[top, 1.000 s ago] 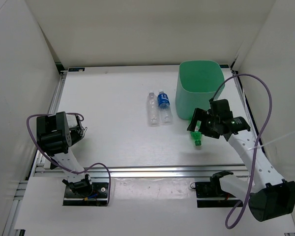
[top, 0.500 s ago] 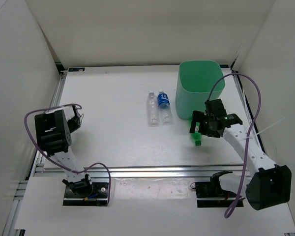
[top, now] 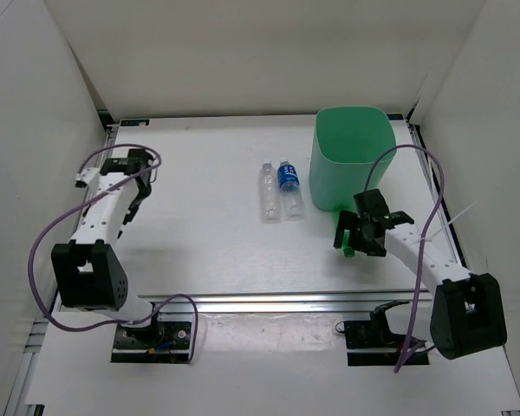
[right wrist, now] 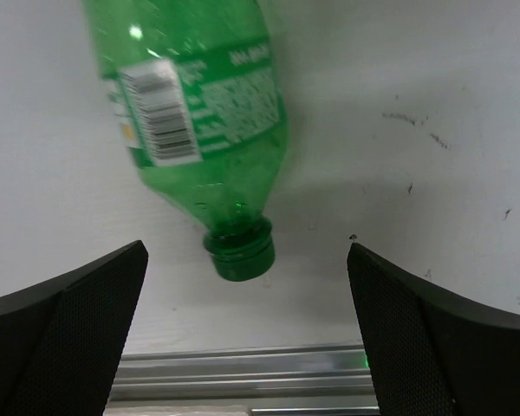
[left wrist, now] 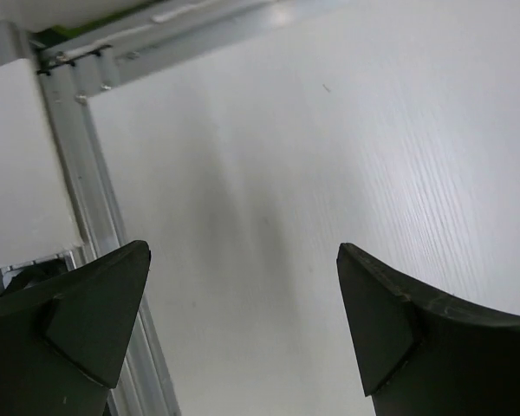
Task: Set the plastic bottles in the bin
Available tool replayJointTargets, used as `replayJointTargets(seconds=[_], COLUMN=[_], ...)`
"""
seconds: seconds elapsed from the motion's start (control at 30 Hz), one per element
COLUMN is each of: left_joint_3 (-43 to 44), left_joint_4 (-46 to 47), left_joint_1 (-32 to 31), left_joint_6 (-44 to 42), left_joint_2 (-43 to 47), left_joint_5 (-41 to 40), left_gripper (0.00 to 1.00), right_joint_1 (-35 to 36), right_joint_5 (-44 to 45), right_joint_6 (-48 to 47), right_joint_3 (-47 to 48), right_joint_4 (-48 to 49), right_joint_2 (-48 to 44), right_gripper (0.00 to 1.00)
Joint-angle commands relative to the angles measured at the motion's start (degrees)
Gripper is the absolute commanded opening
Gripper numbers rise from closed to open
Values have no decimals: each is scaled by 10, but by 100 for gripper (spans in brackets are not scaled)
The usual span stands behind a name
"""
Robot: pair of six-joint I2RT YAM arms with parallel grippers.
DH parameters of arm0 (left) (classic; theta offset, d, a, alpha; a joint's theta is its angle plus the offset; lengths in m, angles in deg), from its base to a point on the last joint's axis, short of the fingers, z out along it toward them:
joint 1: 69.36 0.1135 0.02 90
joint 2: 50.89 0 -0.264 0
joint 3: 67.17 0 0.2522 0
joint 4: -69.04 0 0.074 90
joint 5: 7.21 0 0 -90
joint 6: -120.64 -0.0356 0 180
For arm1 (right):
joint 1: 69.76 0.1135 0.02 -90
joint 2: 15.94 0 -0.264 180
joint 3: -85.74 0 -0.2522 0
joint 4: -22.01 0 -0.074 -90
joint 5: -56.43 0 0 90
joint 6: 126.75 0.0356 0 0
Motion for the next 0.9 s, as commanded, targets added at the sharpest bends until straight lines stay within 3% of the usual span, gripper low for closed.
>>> replayJointTargets(seconds=[0.0, 0.23, 0.27, 0.43, 0.5, 0.67, 0.8, 0.87], left_joint_3=[-1, 38, 39, 44, 50, 49, 30, 30], left_joint_4=[-15, -19, -19, 0, 0, 0, 0, 0], left_joint_1=[-79, -158, -167, -218, -226, -244, -265, -272], left_joint_6=[-46, -89, -89, -96, -102, -102, -102, -96], left_joint_2=[47, 6, 6, 19, 19, 13, 8, 13], left_joint_5=[39, 39, 39, 32, 38, 60, 74, 74], left_gripper=[100, 100, 100, 100, 100, 100, 100, 100], right_joint_1=[2, 2, 2, 2, 2, 2, 2, 2], right_joint_5=[21, 7, 13, 24, 24, 41, 65, 73], right_joint_6=[13, 31, 37, 37, 37, 37, 43, 48], right_joint_3=[-29, -52, -52, -57, -62, -45, -31, -25], right_joint_4=[43, 62, 62, 79, 94, 95, 82, 74], right_joint_2=[12, 6, 1, 13, 28, 68, 92, 98], right_gripper=[100, 98, 89, 78, 67, 52, 28, 21])
